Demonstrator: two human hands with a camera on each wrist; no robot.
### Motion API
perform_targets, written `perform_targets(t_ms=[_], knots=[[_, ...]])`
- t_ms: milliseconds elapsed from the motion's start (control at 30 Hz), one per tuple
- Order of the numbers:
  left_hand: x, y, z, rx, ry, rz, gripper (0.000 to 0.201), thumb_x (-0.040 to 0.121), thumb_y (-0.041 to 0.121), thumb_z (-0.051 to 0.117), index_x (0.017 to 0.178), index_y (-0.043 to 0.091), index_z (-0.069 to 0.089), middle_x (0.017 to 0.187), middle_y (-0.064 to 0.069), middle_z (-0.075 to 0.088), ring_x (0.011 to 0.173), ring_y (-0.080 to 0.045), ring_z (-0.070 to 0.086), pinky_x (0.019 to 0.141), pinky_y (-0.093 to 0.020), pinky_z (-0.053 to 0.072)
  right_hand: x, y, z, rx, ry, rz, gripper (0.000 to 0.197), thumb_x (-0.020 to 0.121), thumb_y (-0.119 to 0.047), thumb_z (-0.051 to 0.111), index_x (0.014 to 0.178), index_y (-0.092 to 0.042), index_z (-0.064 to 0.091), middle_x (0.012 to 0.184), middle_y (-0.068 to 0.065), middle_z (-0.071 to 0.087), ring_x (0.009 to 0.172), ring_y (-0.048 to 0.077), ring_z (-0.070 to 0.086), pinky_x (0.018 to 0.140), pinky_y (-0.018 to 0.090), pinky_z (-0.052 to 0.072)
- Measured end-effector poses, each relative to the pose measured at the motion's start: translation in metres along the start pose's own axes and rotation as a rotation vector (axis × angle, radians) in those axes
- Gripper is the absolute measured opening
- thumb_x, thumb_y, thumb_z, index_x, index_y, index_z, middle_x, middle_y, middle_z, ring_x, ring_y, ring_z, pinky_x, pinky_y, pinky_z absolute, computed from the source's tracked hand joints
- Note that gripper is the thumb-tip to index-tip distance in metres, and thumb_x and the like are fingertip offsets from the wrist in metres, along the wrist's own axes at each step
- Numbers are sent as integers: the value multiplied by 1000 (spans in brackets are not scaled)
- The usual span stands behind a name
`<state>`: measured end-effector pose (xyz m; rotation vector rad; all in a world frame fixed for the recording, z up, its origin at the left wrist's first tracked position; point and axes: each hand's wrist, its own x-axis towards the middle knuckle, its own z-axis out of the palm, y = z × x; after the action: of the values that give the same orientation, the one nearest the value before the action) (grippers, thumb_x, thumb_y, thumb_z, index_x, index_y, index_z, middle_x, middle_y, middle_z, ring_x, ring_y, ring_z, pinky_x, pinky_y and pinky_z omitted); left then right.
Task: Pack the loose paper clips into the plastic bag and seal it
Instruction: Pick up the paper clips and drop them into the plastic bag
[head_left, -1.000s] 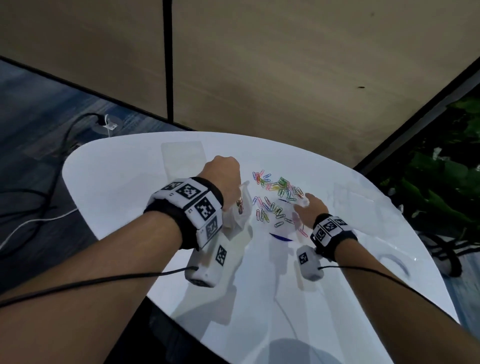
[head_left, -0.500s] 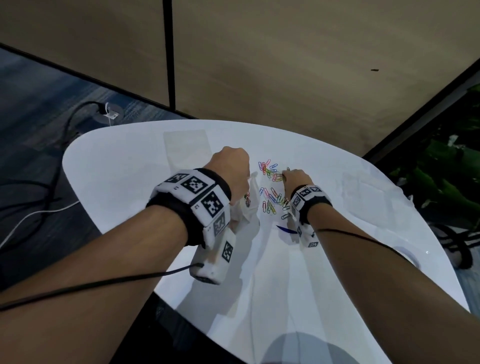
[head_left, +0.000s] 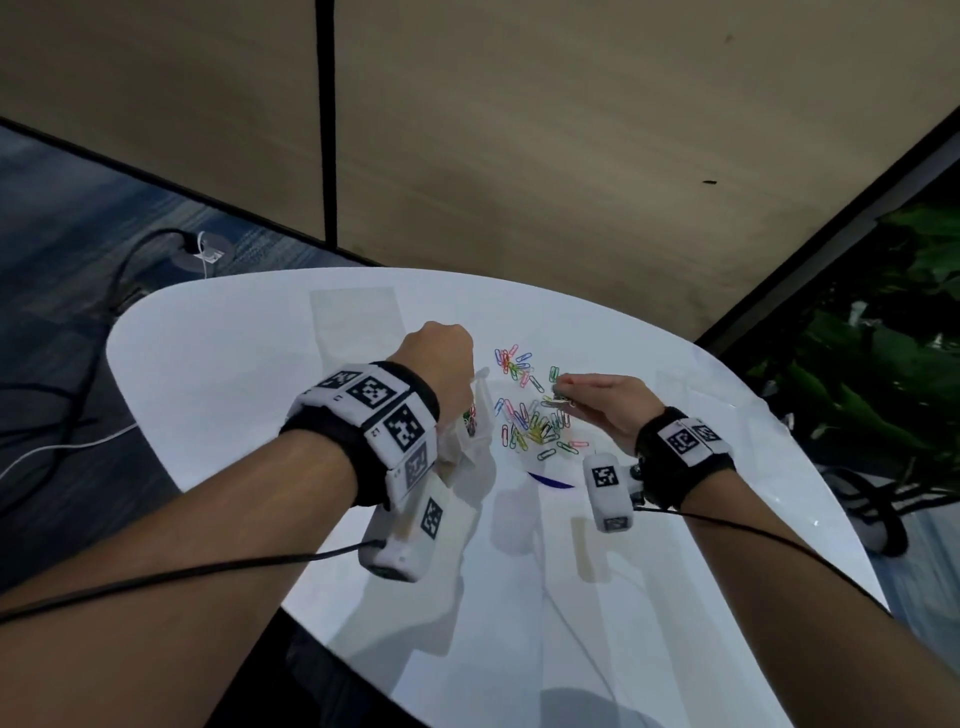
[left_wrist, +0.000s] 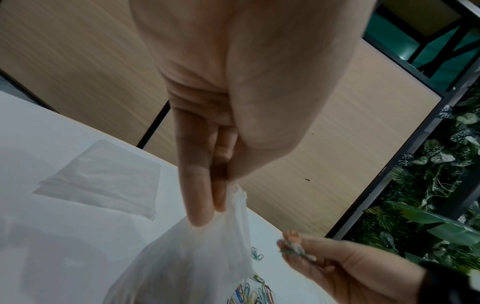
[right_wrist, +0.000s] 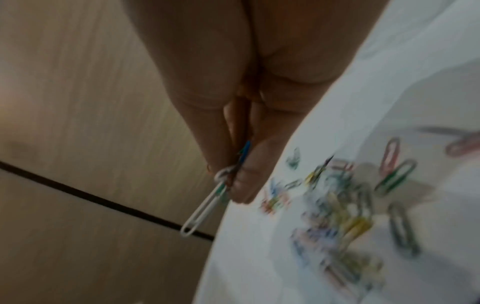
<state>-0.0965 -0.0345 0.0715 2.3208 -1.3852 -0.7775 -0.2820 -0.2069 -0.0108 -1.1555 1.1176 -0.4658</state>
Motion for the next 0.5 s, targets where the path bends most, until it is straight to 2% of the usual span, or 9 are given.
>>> perform_targets(t_ms=[100,233,300,400,500], knots=[[1,2,2,-9,3,-15,25,94,4,55,115,2,67,102,-18,73,93,-33,74,87,-41,61,-27,-15,31,102,-224,48,22,88,4,63,109,10,66,100,17,73,91,21,73,76,21,58],[1,4,3,-1,12,-31,26,90,5,62,115,5,67,103,-17,73,98,-31,72,89,-39,60,-43,-17,74,22,-350,92,26,87,2,65,110,14,65,104,19,72,96,24,71,78,22,58],[1,5,3,-4,17,-29,27,88,5,64,115,5,67,106,-16,72,99,-31,71,88,-38,59,-45,-11,91,-89,-313,69,23,89,5,61,111,13,65,101,18,72,84,22,72,74,21,58],[2,6,4,-5,26,-34,27,88,4,61,114,5,68,107,-17,71,98,-32,71,88,-39,60,-48,-4,105,-222,-204,-31,26,87,15,53,110,11,67,90,17,68,64,16,63,64,18,56],[4,5,4,-16,30,-34,24,88,3,59,109,5,70,98,-18,73,93,-32,73,86,-40,61,-51,-1,108,-439,-114,-166,21,83,5,64,101,0,75,82,15,72,65,18,66,73,28,60]])
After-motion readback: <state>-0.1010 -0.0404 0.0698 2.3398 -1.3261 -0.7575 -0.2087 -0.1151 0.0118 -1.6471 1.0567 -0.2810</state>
